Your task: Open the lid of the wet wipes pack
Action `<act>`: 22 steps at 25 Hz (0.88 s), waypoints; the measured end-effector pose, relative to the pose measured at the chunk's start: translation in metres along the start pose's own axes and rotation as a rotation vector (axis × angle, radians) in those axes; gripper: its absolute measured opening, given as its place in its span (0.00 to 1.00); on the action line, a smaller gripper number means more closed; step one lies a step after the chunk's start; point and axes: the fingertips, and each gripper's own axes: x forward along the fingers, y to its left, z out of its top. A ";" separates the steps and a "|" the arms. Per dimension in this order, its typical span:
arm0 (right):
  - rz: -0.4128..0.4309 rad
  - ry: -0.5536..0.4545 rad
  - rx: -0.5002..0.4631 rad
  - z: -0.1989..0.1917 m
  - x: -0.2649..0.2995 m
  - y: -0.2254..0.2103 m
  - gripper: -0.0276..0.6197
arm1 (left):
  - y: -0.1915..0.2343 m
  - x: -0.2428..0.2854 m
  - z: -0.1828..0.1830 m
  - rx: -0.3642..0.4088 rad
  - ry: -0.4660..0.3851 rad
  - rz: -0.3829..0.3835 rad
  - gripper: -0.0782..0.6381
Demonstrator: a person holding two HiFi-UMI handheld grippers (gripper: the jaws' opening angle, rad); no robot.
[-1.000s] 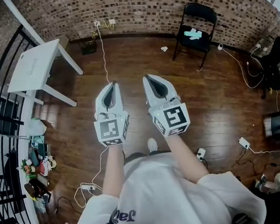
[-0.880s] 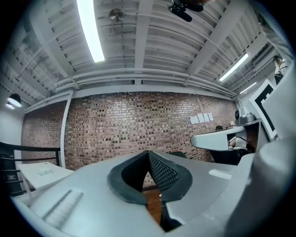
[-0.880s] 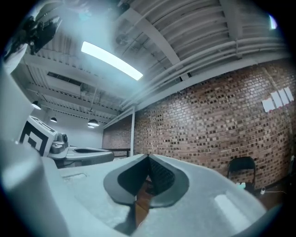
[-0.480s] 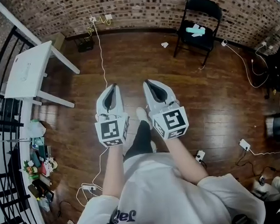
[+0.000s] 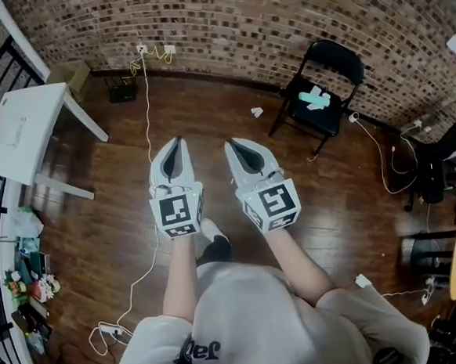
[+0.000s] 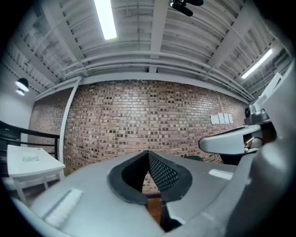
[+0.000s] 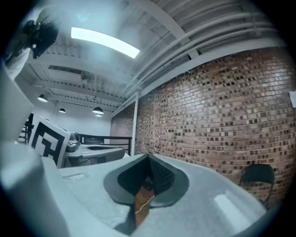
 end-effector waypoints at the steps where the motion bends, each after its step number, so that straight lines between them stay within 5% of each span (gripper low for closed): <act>1: 0.012 0.000 -0.003 0.007 0.024 -0.014 0.03 | 0.008 0.019 0.005 0.001 0.005 0.013 0.13; 5: 0.079 0.007 0.006 0.013 0.105 -0.014 0.03 | 0.075 0.047 0.007 0.009 -0.012 0.107 0.13; 18: 0.537 0.018 0.018 0.010 0.325 0.086 0.03 | 0.271 0.082 -0.023 0.000 0.078 0.529 0.13; 22: 0.690 -0.035 0.072 0.043 0.410 0.116 0.03 | 0.339 0.105 0.005 0.056 0.045 0.663 0.13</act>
